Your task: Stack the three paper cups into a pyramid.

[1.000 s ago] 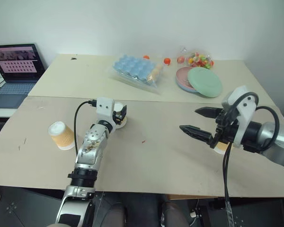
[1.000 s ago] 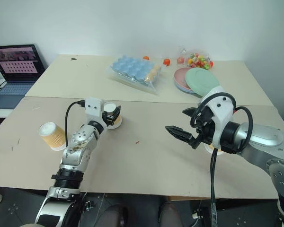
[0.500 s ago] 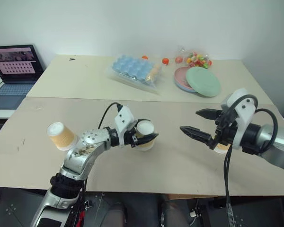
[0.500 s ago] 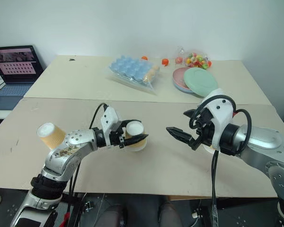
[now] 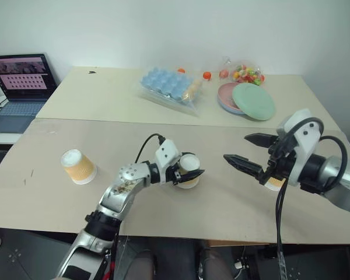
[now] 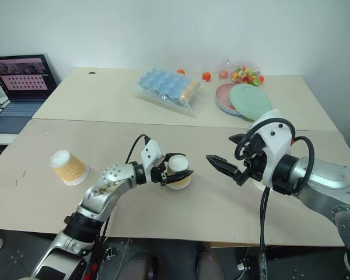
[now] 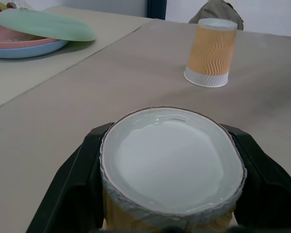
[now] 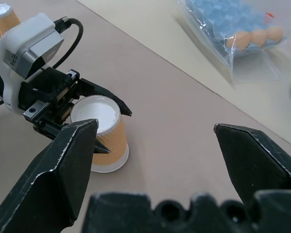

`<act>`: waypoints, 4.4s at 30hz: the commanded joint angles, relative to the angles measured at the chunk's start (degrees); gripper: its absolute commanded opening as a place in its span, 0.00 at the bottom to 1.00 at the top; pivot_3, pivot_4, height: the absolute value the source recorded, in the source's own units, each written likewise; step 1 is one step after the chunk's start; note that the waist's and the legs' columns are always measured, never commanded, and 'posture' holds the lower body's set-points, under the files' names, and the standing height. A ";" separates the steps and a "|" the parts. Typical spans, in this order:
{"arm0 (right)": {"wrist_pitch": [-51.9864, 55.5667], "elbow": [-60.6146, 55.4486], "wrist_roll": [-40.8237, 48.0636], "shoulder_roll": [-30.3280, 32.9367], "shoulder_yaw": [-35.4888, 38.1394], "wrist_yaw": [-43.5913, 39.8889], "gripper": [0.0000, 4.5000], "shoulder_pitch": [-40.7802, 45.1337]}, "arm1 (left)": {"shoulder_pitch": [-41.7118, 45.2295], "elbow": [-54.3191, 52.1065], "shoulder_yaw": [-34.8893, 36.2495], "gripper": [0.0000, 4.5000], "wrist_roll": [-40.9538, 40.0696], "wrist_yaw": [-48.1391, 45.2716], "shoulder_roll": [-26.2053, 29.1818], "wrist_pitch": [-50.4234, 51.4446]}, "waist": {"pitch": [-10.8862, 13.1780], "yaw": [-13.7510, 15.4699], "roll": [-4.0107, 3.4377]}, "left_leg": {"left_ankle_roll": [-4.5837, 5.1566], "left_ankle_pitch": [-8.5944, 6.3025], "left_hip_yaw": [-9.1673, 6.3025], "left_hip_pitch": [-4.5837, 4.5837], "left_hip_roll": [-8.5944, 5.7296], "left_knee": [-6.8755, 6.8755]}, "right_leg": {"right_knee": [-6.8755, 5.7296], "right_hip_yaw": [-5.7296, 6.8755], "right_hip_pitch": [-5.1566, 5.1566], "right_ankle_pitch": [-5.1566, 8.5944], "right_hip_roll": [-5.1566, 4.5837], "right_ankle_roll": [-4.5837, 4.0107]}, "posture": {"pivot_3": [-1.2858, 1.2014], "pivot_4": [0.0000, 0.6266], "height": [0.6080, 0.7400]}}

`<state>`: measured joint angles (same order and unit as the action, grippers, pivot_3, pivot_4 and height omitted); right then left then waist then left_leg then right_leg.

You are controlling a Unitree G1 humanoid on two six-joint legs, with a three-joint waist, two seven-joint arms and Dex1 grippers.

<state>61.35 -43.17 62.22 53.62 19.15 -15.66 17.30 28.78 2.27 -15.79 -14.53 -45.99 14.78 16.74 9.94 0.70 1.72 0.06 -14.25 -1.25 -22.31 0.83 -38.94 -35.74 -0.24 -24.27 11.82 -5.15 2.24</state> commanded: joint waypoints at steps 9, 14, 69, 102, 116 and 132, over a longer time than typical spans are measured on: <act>-0.91 -1.85 3.01 1.76 3.06 2.67 1.00 -0.12 | 1.63 2.49 -0.23 0.59 1.73 -2.55 -1.34 -4.48 | 0.00 -0.10 0.00 | 0.02 -0.01 0.01 0.01 0.00 0.00 | 0.00 -0.03 0.00 0.00 0.01 0.00 | 0.52 0.24 0.97; -1.21 -1.82 3.31 1.99 3.16 2.80 1.00 -0.33 | 1.35 2.78 -0.38 0.97 2.41 -2.54 -1.47 -5.72 | 0.00 -0.11 0.00 | 0.02 -0.01 0.01 0.01 0.01 0.01 | 0.00 -0.03 -0.01 0.01 0.01 0.01 | 0.52 0.24 0.97; -2.98 6.97 -3.56 -0.66 -6.14 -16.25 1.00 7.20 | -23.04 -47.24 39.44 0.99 5.54 44.56 2.31 27.52 | 0.30 -0.19 0.52 | -0.03 -0.01 0.02 0.08 -0.02 0.04 | -0.02 -0.25 -0.02 -0.19 0.07 -0.29 | 0.52 0.24 0.97; -2.19 6.89 -0.56 2.07 -4.73 -14.69 1.00 8.06 | -29.34 -30.83 39.00 0.99 5.48 45.17 -3.98 11.17 | 0.29 -0.06 0.54 | -0.02 -0.01 0.07 0.07 0.02 -0.02 | 0.00 -0.26 0.01 -0.15 0.08 -0.21 | 0.52 0.24 0.97; -2.10 6.12 -0.54 2.15 -4.44 -13.07 1.00 7.27 | -22.40 -22.90 36.46 0.74 6.46 45.75 -2.48 7.24 | 0.29 -0.04 0.54 | -0.02 -0.02 0.06 0.03 0.01 -0.01 | 0.04 -0.24 0.00 -0.23 0.08 -0.33 | 0.52 0.24 0.97; -2.60 4.71 -0.91 1.67 -3.91 -10.85 1.00 5.04 | -14.87 -19.69 26.84 0.60 -2.22 23.10 6.38 6.95 | 0.29 -0.06 0.54 | -0.02 -0.02 0.08 0.01 -0.01 -0.01 | 0.07 -0.23 0.01 -0.22 0.04 -0.31 | 0.52 0.24 0.97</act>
<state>59.36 -36.78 61.01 54.98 12.75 -27.06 22.21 14.43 -17.82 12.08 -14.31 -17.25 19.41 25.66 10.23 0.64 2.26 0.04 -14.27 -1.16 -22.31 0.82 -38.94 -35.65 -0.48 -24.28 11.60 -5.10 1.94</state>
